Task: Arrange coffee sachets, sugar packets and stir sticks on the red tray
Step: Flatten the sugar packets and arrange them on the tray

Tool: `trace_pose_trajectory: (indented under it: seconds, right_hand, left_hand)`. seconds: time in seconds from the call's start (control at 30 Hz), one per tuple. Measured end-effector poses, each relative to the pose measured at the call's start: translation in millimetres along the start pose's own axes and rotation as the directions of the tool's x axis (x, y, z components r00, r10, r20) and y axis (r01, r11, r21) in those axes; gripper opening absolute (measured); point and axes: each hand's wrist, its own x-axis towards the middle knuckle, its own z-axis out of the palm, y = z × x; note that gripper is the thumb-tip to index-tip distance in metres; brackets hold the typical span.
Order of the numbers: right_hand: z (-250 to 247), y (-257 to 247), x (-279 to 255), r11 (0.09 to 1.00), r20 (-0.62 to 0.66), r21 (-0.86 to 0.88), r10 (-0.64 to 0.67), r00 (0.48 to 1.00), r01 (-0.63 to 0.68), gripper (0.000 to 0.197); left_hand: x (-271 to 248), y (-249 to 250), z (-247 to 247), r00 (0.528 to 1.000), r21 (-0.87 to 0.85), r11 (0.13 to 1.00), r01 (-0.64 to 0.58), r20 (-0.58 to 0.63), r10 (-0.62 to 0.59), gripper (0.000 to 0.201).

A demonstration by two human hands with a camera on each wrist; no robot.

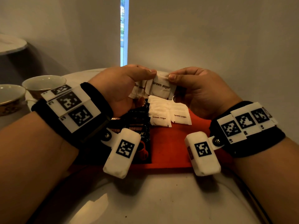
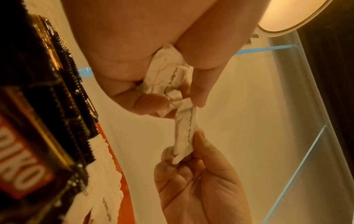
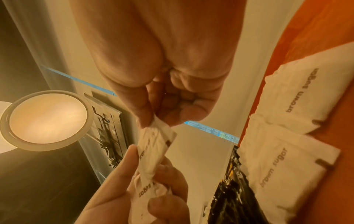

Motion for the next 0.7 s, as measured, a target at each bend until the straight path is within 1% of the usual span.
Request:
trace_pose_trajectory:
  seconds: [0.03,0.17,0.23,0.27,0.33,0.37,0.43,0.53,0.57,0.63,0.7]
  right_hand:
    - [-2,-1,0,1.000,0.004,-0.006,0.006,1.000,-0.006,0.003]
    - [-5,-1,0,1.000,0.000,-0.011,0.009,1.000,-0.009,0.005]
    - [-4,0,1,1.000,-0.003,0.010,0.006,1.000,-0.006,0.002]
    - [-3,1,2,1.000,-0.005,0.021,0.002,1.000,-0.002,0.006]
    - [0,4,2,0.999,0.008,0.034,0.002,1.000,-0.002,0.017]
    - [2,5,2,1.000,0.016,0.028,0.000,1.000,0.000,0.019]
    - [6,6,2,1.000,0.033,0.006,-0.008,0.999,0.008,0.016]
    - [4,6,2,1.000,0.012,0.002,0.003,1.000,-0.003,0.005]
    - [3,4,2,1.000,0.006,0.011,0.004,1.000,-0.004,0.007]
    - [0,3,2,1.000,0.002,0.009,0.004,1.000,-0.004,0.008]
    - [-3,1,2,1.000,-0.006,-0.016,0.004,1.000,-0.004,0.002]
  left_hand:
    - [0,0,0,1.000,0.001,1.000,0.003,0.002,-0.003,0.012]
    - [0,-1,1,1.000,-0.002,1.000,0.021,0.018,-0.021,0.007]
    - [0,-1,1,1.000,-0.002,1.000,0.016,0.011,-0.016,0.012]
    - [0,-1,1,1.000,-0.005,1.000,0.015,0.013,-0.015,0.012]
    - [-1,-2,1,0.999,-0.001,1.000,0.021,0.026,-0.021,0.007]
    - [-1,-2,1,0.999,0.003,1.000,0.024,0.035,-0.024,0.005]
    - [-1,-2,0,0.999,0.013,1.000,0.025,0.038,-0.026,0.013]
    - [-1,-2,0,0.999,0.008,1.000,0.021,0.045,-0.021,0.020]
    - [-1,-1,0,0.999,0.007,1.000,0.022,0.041,-0.022,0.020]
    - [-2,-2,1,0.999,0.004,1.000,0.025,0.031,-0.025,0.013]
    - [-2,-2,2,0.999,0.002,0.999,0.034,0.038,-0.034,0.011]
